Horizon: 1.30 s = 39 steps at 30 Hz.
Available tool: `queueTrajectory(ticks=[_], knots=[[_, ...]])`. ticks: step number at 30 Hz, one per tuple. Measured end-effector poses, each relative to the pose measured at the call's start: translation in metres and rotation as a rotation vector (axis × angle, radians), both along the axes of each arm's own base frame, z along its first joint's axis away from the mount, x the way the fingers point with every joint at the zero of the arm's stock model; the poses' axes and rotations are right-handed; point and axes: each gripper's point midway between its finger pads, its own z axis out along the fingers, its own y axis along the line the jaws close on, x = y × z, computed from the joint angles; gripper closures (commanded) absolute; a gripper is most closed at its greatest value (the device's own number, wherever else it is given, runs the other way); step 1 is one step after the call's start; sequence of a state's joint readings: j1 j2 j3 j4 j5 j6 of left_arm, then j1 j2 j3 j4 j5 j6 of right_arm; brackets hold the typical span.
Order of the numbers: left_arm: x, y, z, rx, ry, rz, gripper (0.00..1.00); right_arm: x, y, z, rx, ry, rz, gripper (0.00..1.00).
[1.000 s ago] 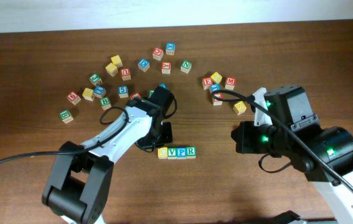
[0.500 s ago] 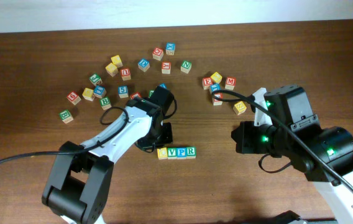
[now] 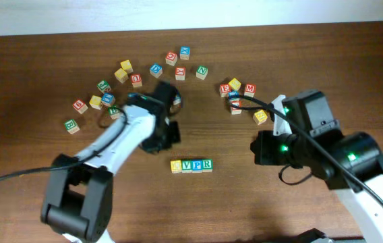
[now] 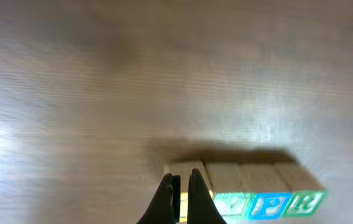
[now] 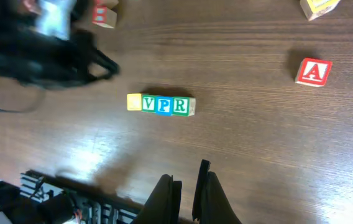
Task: Spell out CVPR
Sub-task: 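Raise both grippers away from the aligned C V P R row, then lower both grippers to the left and right ends of the block row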
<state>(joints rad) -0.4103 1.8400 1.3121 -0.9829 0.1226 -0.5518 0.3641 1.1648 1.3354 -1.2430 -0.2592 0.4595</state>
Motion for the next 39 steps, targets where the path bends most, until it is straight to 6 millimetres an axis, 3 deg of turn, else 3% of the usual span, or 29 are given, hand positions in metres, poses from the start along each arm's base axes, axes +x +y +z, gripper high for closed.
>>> queueTrajectory(ticks=[2,6,8,12,18,39], knots=[[0.007,0.024,0.008,0.011,0.004,0.057,1.0,0.005,0.002,-0.01,-0.014,0.036,0.0,0.95],[-0.017,0.045,0.002,0.066,0.102,0.084,1.0,0.017,0.005,-0.039,-0.063,0.142,-0.004,0.96],[-0.032,0.046,-0.015,0.078,0.135,0.071,1.0,0.026,0.008,-0.067,-0.101,0.236,-0.004,0.96],[-0.048,0.027,-0.042,0.003,0.142,0.037,1.0,0.036,0.011,-0.109,-0.155,0.367,-0.004,0.96],[-0.048,0.018,-0.045,-0.043,0.136,0.031,1.0,0.044,0.014,-0.147,-0.191,0.461,-0.004,0.96],[-0.039,0.006,-0.044,-0.105,0.103,0.024,1.0,0.049,0.017,-0.151,-0.183,0.454,-0.002,0.96]])
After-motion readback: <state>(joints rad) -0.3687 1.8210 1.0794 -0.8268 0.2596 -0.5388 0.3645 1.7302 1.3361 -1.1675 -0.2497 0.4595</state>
